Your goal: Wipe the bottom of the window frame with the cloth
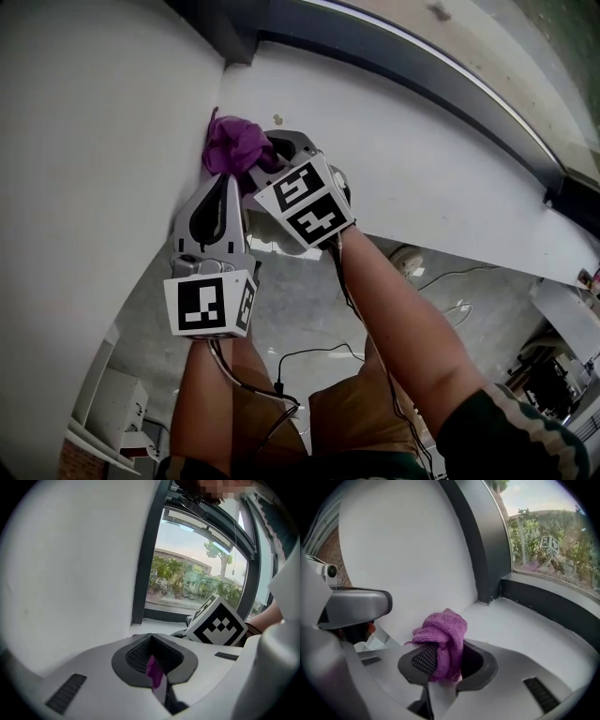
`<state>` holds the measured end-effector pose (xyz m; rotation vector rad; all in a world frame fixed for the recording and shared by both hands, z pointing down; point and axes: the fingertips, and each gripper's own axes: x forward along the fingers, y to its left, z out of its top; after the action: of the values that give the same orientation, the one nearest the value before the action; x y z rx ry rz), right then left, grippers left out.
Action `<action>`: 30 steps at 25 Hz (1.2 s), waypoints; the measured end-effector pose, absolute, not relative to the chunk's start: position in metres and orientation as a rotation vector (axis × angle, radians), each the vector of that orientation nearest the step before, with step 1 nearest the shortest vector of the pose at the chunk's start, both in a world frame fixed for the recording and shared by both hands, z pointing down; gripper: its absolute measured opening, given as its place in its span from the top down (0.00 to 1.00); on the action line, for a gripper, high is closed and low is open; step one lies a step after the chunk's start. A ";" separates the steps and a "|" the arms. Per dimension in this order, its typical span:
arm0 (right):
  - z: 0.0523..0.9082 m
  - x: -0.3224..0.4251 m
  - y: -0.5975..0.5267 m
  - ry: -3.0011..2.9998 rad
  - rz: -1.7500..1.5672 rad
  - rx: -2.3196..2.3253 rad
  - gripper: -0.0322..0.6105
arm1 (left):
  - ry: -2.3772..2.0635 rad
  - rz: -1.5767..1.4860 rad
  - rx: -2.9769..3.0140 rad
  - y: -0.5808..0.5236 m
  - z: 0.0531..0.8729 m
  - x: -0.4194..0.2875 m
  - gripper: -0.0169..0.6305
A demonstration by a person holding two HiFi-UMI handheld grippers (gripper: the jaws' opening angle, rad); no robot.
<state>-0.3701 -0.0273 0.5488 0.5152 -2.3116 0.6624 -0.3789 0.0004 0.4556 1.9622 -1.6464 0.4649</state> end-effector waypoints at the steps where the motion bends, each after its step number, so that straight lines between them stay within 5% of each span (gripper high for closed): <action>1: 0.547 -0.370 -0.034 -2.315 0.662 0.524 0.78 | -1.651 0.460 1.967 -0.005 0.454 -0.379 0.96; 30: 0.534 -0.338 -0.105 -2.296 0.666 0.691 0.78 | -1.628 0.534 2.121 -0.076 0.432 -0.357 0.96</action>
<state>-0.3375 -0.1054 0.5339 0.6906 -2.2961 0.6662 -0.3568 -0.0760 0.4317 2.1205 -1.6282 0.5344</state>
